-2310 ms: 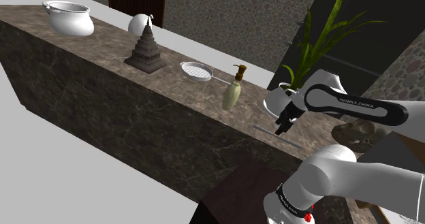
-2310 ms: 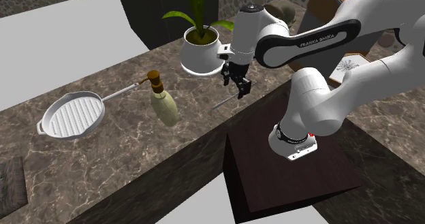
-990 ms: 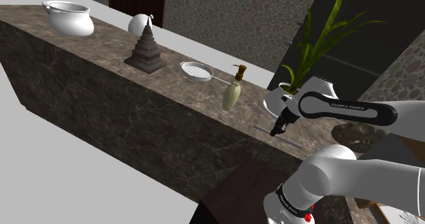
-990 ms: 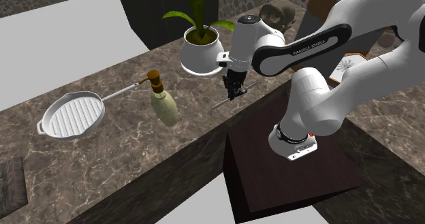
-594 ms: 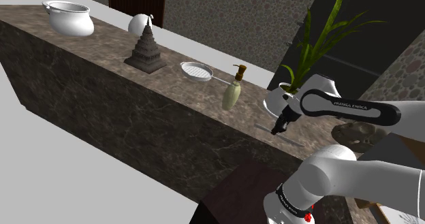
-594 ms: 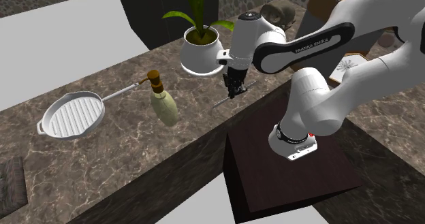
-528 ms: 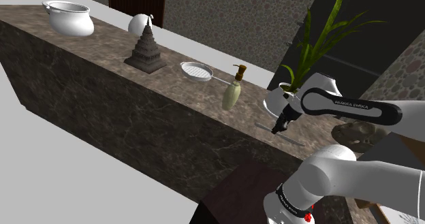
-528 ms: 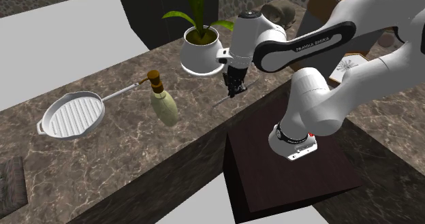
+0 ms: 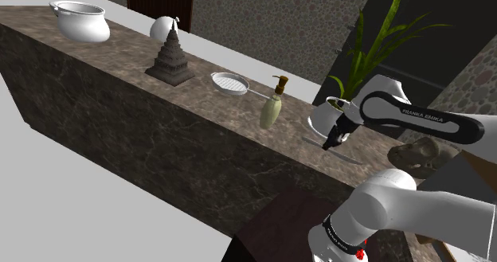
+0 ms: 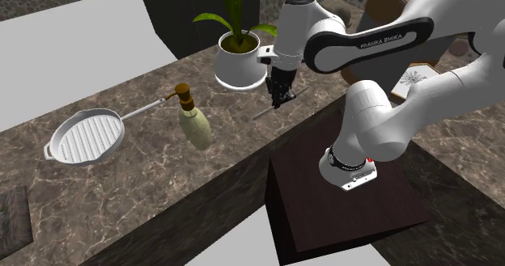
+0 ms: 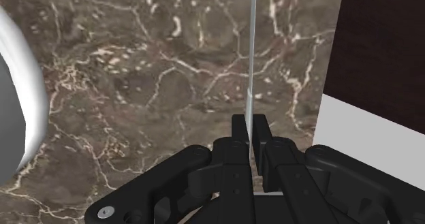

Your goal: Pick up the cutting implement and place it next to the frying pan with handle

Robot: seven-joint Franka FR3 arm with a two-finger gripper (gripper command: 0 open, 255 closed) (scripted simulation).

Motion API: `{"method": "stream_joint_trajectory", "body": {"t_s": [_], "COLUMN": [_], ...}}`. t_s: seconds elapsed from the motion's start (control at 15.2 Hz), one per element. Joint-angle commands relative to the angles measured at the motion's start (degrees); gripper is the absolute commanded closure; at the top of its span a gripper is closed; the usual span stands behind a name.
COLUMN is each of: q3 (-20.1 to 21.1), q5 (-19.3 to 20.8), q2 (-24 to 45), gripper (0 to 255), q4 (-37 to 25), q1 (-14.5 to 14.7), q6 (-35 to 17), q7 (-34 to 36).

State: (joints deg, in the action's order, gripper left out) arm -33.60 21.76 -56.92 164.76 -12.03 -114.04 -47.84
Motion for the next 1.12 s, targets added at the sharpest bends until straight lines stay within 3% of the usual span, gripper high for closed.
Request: {"method": "stream_joint_trajectory", "body": {"t_s": [0.0, 0.59, 1.06], "q3": [1.01, 4.13, 2.28], "q5": [-0.86, -3.7, -7.91], "q2": [-0.7, -2.2, 15.71], "gripper": [255, 255, 255], "q4": [-1.14, -6.87, -16.1], "q1": [0.37, 1.6, 11.37], "q6": [1.82, 8.87, -0.81], "q7": [0.34, 0.87, 3.51]}}
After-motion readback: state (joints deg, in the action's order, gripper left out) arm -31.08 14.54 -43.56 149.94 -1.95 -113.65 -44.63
